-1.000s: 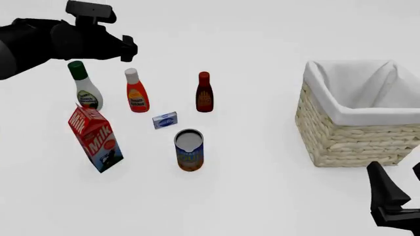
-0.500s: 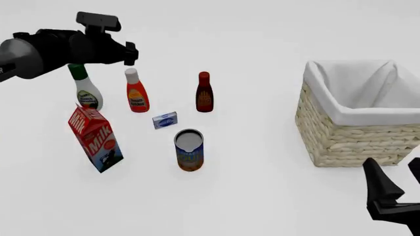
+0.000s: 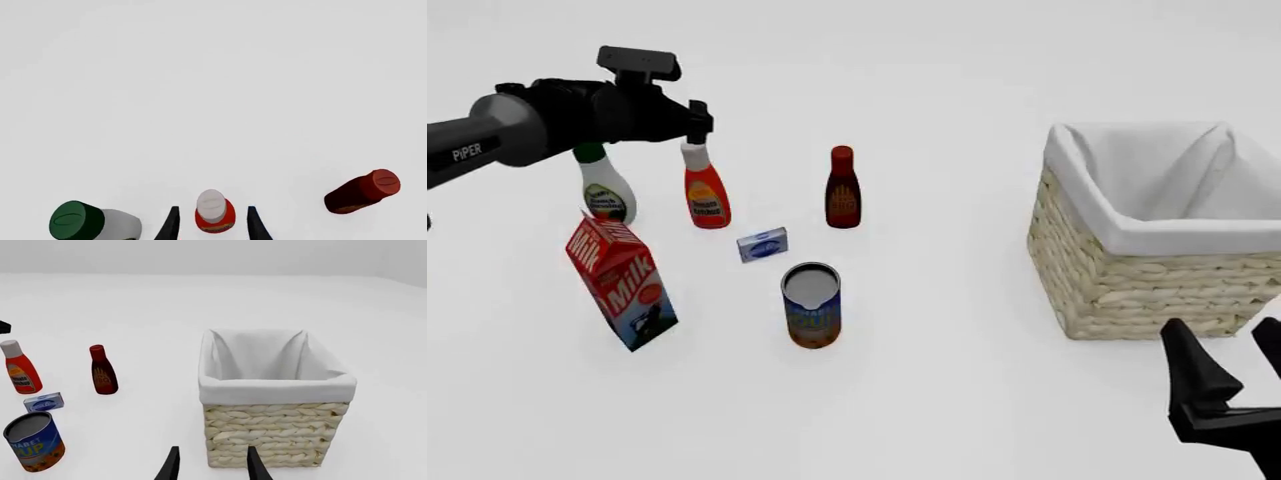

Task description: Pick the ketchup and place it in the basket.

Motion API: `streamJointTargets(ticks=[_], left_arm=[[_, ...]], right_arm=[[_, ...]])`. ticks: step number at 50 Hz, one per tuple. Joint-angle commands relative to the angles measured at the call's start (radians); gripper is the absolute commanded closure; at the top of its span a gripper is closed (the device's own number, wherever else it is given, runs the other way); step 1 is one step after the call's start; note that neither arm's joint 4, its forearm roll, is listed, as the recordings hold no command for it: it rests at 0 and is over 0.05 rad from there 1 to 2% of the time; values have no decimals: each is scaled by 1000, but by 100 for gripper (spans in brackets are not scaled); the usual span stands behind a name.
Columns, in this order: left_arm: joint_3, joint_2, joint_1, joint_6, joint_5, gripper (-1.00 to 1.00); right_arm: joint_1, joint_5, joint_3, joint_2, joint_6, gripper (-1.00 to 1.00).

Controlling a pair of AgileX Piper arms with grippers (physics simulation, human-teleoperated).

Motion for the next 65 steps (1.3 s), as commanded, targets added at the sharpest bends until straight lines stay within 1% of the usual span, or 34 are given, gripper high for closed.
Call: streamJointTargets(ticks=[1,10,21,44,45,48,65], left_arm=[[-29,44,3,-11,-2,-100],[-46,81,8,-17,-13,-100],[-50,108,6,-27,-20,-100],[-59,148,7,-36,-30,-100],[-61,151,8,-37,-29,-100],[-62,153,8,-35,-30,-100],[-64,178,10,-47,-36,-100]], right_arm=[[1,-12,-1,18,0,-100],[3,-43,0,53,2,-100],[4,-57,-1,72,3,-100],[6,-70,0,91,3,-100],[-5,-67,-1,81,8,-100],[3,-80,0,100,7,-100],[4,-74,0,96,6,-100]])
